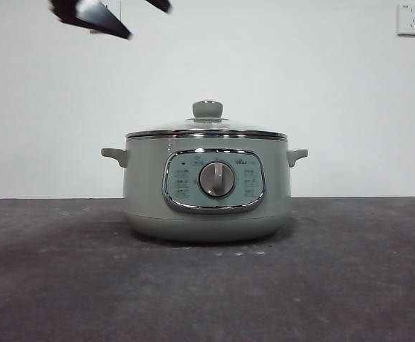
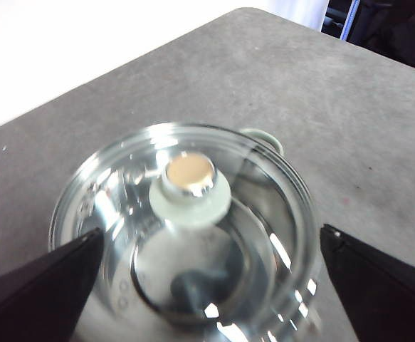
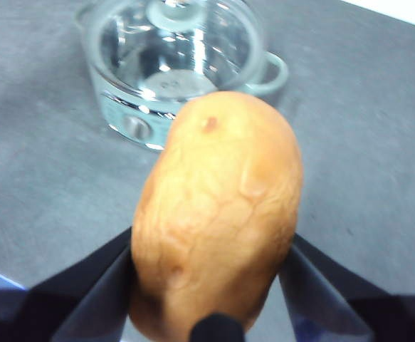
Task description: Pick up the potato,open the lid,put the potato in the pot,close the lid
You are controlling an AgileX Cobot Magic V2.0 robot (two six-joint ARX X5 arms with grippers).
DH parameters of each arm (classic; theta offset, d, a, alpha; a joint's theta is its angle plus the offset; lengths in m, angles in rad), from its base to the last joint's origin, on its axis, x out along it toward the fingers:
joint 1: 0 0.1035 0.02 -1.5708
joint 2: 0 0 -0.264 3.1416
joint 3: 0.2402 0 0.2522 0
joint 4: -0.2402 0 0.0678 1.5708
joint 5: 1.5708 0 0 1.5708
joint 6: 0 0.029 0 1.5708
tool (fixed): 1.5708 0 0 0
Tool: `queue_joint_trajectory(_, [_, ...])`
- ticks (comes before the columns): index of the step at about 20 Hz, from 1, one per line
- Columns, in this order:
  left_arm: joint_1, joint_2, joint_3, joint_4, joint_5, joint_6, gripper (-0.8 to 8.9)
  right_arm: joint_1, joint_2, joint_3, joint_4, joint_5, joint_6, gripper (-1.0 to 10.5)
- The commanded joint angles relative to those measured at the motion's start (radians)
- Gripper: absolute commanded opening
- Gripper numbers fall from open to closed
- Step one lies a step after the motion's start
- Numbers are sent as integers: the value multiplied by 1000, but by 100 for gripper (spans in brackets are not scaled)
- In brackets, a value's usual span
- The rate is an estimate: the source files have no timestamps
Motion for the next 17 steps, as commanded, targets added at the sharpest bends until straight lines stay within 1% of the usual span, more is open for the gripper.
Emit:
queue_joint_trajectory(1, [-24, 116, 72, 40, -22, 27, 642, 0, -34, 1, -50, 27, 57, -11])
queue_joint_trajectory(4, [-48, 247, 170, 47, -44, 52, 642, 0, -73, 1, -90, 33, 91, -11])
queue_joint_trajectory(8, [-78, 373, 258, 57, -97, 90, 642, 0, -96, 1, -90, 34, 94, -11])
queue_joint_trajectory(11, [-80, 428, 263, 96, -98, 93, 642, 1, -96, 1, -90, 34, 93, -11])
queue_joint_trajectory(16, [-80, 473, 263, 99, -98, 93, 642, 1, -96, 1, -90, 41, 93, -11])
queue_joint_trajectory(17, [-80, 476, 263, 99, -98, 93, 625, 1, -96, 1, -90, 41, 94, -11])
